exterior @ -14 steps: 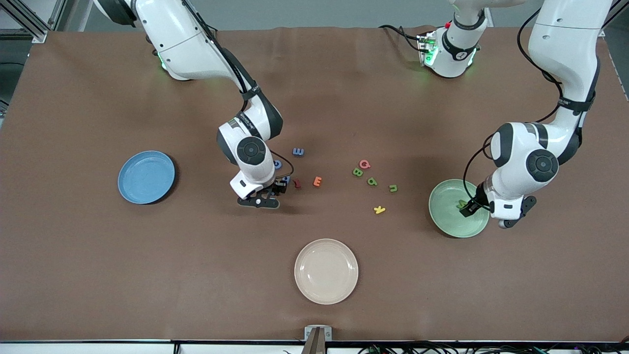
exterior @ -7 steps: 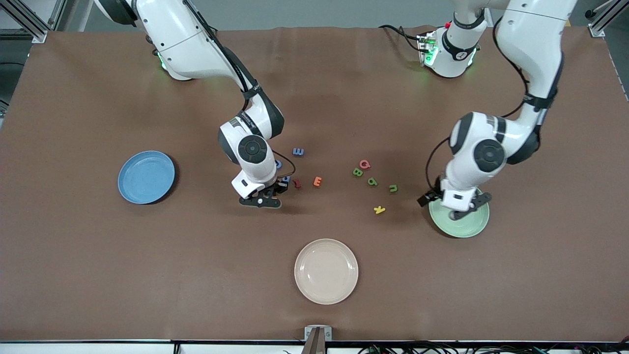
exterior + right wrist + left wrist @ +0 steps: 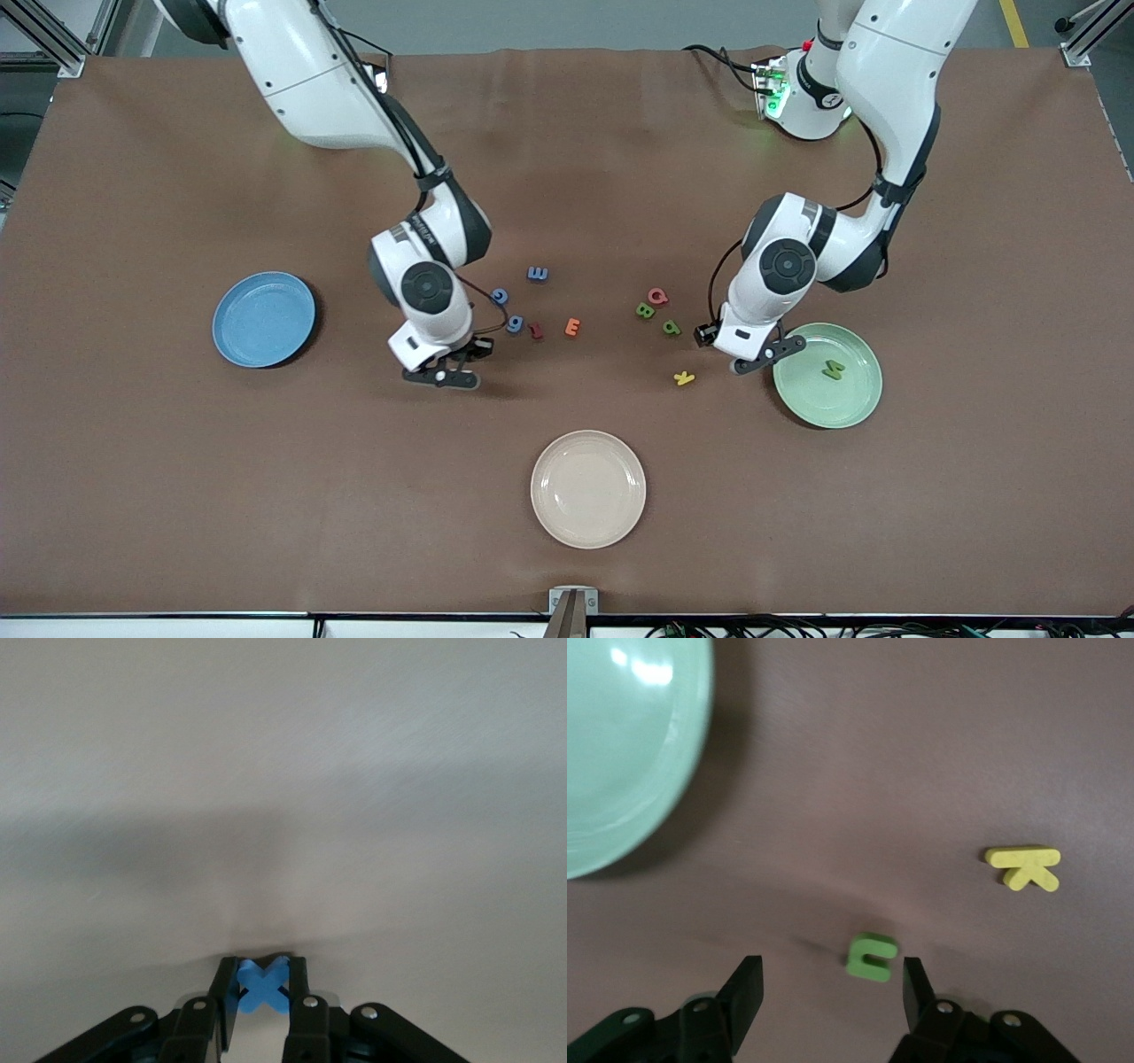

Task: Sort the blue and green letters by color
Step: 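Drop the green letter on the green plate while the right gripper carries the x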

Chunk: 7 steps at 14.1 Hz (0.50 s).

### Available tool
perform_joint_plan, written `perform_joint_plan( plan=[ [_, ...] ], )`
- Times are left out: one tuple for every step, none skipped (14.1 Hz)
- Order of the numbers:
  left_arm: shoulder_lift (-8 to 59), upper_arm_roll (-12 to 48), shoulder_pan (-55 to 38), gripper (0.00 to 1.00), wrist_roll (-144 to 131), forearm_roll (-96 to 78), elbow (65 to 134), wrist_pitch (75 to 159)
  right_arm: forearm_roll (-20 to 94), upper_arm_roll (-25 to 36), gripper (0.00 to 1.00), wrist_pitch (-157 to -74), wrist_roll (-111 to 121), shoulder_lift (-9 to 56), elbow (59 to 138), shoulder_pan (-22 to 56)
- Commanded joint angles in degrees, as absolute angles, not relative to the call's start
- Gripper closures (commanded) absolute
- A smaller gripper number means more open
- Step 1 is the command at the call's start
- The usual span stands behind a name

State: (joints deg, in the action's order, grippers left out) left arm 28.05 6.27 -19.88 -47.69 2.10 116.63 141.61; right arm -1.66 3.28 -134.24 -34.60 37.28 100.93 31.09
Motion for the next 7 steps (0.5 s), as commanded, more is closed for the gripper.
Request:
perform_joint_plan(
  plan=[
    [30.4,6.1,-20.8,0.37,-48.0,2.9,116.7,145.0,-2.8,2.4,1.0,-129.1,-26.5,32.7,101.6,25.2],
    [31.0,6.2,-20.8,0.37,-48.0,2.9,116.7,146.1,-2.8,2.3,1.0,-127.5,-22.4,31.4,101.8,22.7],
    [31.6,6.2,-20.8,0.41,-48.0,2.9,116.7,146.3,-2.8,2.3,1.0,-125.7,-18.0,29.8,101.9,20.2],
    [31.7,6.1,-20.7,0.51,-48.1,2.9,116.8,146.3,-2.8,2.4,1.0,-123.7,-14.1,28.6,102.0,18.0],
    [31.6,6.2,-20.6,0.67,-48.1,2.9,116.9,146.3,-2.8,2.4,1.0,-122.9,-9.9,26.7,103.2,15.3],
    [31.5,6.2,-20.5,0.8,-48.1,3.0,117.0,146.1,-2.8,2.3,1.0,-122.9,-5.3,24.8,104.8,12.6],
    [30.9,6.1,-20.3,0.96,-48.0,2.9,117.0,145.6,-2.8,2.3,1.0,-123.0,0.5,23.3,106.5,9.3]
  ],
)
